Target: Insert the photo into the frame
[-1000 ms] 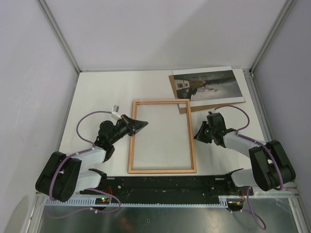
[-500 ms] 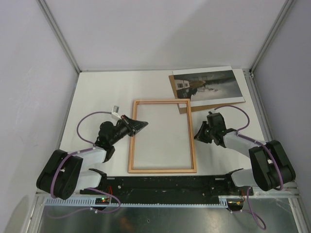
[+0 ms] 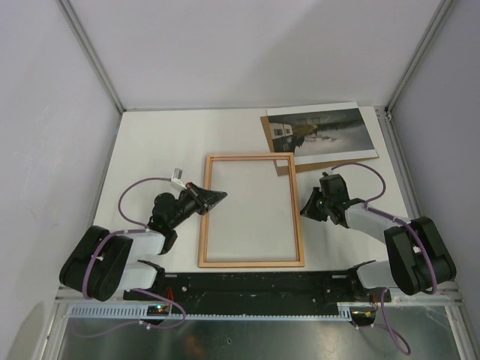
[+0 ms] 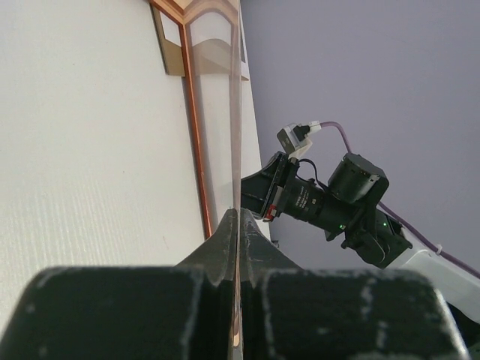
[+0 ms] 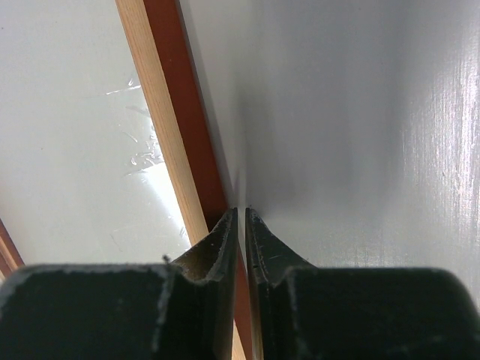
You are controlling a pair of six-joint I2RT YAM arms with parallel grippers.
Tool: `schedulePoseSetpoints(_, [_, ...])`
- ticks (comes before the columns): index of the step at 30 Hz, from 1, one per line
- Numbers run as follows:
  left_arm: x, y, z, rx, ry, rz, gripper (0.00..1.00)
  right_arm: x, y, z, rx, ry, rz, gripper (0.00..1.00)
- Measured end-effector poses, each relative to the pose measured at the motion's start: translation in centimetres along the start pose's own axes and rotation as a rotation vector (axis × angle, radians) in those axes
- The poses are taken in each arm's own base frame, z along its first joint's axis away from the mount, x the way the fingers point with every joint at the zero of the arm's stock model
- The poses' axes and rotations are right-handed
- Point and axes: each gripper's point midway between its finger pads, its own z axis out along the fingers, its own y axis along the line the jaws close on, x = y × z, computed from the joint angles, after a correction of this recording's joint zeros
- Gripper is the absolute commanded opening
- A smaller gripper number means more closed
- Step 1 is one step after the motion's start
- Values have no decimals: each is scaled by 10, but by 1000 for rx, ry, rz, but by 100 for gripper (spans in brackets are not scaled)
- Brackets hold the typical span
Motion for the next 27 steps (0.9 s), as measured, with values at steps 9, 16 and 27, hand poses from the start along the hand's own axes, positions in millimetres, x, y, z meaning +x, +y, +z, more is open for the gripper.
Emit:
schedulePoseSetpoints(9, [1,5,1,10,-5,3,0,0,-1,0,5,-4,-2,13])
schedulePoseSetpoints(16, [2,11,2,9,-7,2,0,-2,-2,1,13,-12,-2,13])
schedulePoseSetpoints(27, [3,19,6,6,-6,3,0,-3,-3,1,22,-21,-5,13])
